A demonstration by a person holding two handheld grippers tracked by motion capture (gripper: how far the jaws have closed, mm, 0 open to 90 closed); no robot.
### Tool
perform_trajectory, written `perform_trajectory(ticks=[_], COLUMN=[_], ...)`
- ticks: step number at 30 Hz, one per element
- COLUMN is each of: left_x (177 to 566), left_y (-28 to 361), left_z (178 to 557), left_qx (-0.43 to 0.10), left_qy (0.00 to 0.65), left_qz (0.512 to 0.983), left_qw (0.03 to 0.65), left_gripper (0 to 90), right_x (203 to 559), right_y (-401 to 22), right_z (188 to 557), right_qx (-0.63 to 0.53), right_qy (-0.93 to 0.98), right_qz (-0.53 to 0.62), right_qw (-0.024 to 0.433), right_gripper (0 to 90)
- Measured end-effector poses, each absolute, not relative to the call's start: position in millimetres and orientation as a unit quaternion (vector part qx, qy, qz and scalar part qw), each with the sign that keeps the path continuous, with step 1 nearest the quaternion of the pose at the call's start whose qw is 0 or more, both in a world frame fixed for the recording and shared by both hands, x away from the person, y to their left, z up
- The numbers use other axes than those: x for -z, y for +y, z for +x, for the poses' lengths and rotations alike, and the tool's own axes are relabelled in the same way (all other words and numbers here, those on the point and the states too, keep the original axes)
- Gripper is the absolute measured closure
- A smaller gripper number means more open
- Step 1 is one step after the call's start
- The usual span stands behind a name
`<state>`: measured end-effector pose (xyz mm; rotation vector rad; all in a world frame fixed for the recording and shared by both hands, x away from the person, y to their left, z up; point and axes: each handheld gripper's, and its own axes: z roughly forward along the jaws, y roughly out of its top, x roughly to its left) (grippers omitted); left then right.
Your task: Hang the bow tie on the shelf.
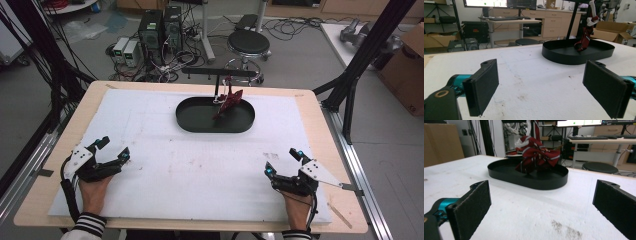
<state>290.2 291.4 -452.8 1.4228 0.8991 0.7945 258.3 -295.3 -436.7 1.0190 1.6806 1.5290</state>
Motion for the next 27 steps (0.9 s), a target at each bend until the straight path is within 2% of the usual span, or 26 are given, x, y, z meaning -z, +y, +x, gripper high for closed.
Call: perform_trajectory(ticks=[5, 27], left_x=[452.6, 453.0], left_y=[290.5, 290.2], left_z=[290.2, 288.3], left_qx=[-0.343, -0.352], left_qy=[0.387, 0.383], left_qz=[0.616, 0.615], left_qw=[0.594, 0.593], left_gripper=[13.6, 13.7], right_x=[451.0, 452.2], right_y=[-296.1, -292.8], right_z=[258.3, 258.0], right_qx=[-0.585, -0.573], right_qy=[0.631, 0.63], right_qz=[0.399, 0.398], right_qw=[0.317, 0.341], right_gripper=[0.6, 0.8])
